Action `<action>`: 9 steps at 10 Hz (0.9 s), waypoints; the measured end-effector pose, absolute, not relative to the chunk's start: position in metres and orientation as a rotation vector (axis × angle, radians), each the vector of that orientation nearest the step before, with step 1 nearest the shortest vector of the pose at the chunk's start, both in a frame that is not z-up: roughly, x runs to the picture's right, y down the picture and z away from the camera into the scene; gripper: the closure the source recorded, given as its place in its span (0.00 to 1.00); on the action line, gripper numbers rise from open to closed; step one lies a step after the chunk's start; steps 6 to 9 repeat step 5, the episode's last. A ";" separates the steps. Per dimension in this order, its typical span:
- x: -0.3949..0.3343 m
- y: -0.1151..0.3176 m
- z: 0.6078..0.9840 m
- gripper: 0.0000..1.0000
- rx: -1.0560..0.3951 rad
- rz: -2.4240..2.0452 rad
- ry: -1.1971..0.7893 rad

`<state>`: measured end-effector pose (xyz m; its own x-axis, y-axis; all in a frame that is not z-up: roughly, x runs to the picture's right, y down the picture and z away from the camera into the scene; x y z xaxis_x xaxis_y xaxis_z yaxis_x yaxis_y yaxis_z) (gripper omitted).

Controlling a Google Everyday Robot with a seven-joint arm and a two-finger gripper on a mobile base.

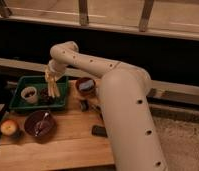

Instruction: Place banana in tray

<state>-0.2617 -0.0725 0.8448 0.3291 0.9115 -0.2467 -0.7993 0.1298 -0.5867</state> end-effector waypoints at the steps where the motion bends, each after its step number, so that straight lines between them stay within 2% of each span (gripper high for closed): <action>1: -0.261 -0.075 0.847 0.20 -0.712 1.254 -0.187; 5: -0.231 -0.095 0.837 0.20 -0.589 1.340 -0.177; 9: -0.231 -0.095 0.837 0.20 -0.589 1.340 -0.177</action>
